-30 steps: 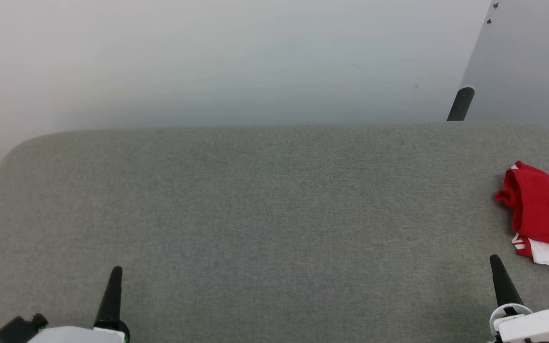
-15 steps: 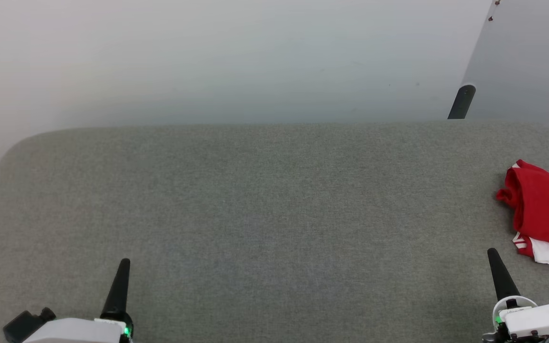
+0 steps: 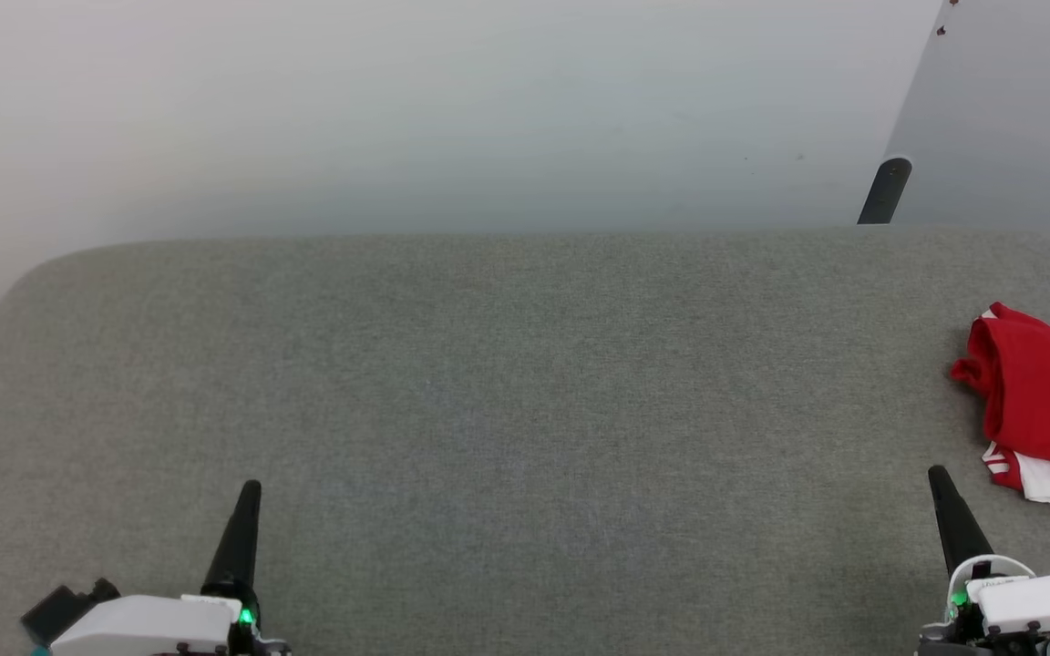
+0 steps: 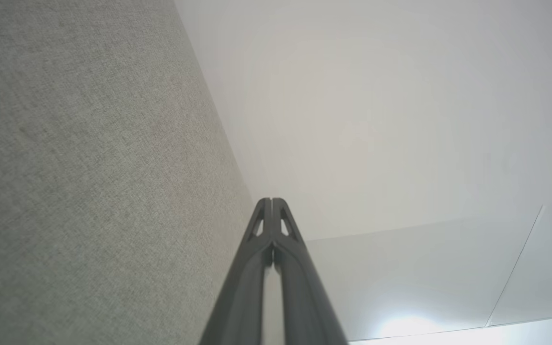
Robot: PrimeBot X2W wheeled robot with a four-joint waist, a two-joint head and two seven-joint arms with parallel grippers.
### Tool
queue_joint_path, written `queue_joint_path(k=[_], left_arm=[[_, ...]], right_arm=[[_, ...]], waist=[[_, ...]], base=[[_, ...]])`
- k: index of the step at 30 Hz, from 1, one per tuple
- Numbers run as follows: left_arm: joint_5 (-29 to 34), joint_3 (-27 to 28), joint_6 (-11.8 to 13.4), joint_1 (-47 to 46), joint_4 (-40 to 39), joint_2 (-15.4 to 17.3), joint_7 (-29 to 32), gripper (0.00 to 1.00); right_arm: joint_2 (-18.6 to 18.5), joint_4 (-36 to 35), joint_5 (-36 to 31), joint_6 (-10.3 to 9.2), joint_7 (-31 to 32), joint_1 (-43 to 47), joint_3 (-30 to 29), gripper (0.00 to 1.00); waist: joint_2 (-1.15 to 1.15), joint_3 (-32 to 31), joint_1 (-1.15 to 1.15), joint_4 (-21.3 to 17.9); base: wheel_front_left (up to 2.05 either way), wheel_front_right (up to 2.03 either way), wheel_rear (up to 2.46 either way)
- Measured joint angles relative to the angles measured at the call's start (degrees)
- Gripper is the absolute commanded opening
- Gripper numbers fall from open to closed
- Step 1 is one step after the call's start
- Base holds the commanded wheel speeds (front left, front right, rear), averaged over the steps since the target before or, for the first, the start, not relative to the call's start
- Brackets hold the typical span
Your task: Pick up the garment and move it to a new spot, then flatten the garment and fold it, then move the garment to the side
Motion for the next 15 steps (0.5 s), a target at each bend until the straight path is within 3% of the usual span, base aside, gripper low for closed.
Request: queue_joint_path(k=[15], left_arm=[[-4.63,0.44,0.0,-1.62,0.83,-1.37,1.83,0.0]], right_arm=[[0.41,0.09,7.08,-0.01,1.68,-1.12,-0.42,0.0]], waist=[[0.0,0.38,0.0,0.04]], base=[[0.0,0.0,0.0]])
